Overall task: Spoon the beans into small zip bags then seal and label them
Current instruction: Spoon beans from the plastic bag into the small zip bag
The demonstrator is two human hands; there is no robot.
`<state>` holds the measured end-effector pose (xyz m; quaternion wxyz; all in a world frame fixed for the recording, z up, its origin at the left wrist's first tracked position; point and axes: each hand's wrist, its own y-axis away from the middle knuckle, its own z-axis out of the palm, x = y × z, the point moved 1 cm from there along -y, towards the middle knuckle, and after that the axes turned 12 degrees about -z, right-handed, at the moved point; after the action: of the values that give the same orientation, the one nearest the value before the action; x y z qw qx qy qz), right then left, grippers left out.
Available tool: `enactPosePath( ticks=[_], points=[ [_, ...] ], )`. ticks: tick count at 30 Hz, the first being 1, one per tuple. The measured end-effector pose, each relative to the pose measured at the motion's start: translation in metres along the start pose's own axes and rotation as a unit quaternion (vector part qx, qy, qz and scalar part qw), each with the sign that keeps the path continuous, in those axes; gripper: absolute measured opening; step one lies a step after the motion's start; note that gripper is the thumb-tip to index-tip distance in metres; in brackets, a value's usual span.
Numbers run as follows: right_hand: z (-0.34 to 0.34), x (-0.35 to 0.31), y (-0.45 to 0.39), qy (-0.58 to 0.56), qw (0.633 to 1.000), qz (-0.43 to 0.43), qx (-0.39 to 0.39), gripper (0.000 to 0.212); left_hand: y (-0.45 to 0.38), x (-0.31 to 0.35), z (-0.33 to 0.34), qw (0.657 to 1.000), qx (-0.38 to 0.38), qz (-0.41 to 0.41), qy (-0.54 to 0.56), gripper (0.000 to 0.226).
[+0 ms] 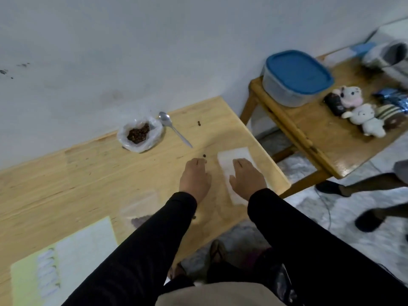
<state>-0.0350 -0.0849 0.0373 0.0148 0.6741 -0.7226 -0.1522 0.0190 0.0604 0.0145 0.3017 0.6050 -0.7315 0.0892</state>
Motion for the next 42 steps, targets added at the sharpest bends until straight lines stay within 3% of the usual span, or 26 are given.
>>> enactPosePath(
  ticks=[6, 9, 16, 23, 28, 37, 42],
  points=[
    [0.008, 0.064, 0.0, -0.092, 0.99, 0.106, -0.009, 0.052, -0.025, 0.039, 0.043, 0.998, -0.054, -0.033, 0.01, 0.051],
    [0.014, 0.08, -0.011, -0.106, 0.989, 0.105, 0.002, 0.047, -0.034, 0.046, 0.053, 0.996, -0.049, -0.069, 0.031, 0.053],
    [0.015, 0.089, -0.023, -0.134, 0.985, 0.077, 0.081, 0.032, -0.034, 0.046, 0.061, 0.997, 0.005, -0.063, 0.044, 0.03],
    [0.007, 0.091, -0.035, -0.294, 0.931, 0.124, 0.178, 0.028, -0.033, 0.046, 0.058, 0.988, -0.01, -0.104, 0.11, 0.048],
    [-0.011, 0.077, -0.035, -0.372, 0.907, 0.078, 0.182, 0.009, -0.031, 0.042, 0.044, 0.976, 0.002, -0.135, 0.173, 0.046],
    [-0.034, 0.028, -0.042, -0.455, 0.871, 0.01, 0.185, 0.014, -0.029, 0.025, -0.02, 0.94, 0.073, -0.179, 0.28, 0.047],
    [-0.055, -0.009, -0.045, -0.499, 0.847, -0.058, 0.172, 0.019, -0.022, 0.01, -0.068, 0.921, 0.138, -0.16, 0.328, 0.02]
  ],
)
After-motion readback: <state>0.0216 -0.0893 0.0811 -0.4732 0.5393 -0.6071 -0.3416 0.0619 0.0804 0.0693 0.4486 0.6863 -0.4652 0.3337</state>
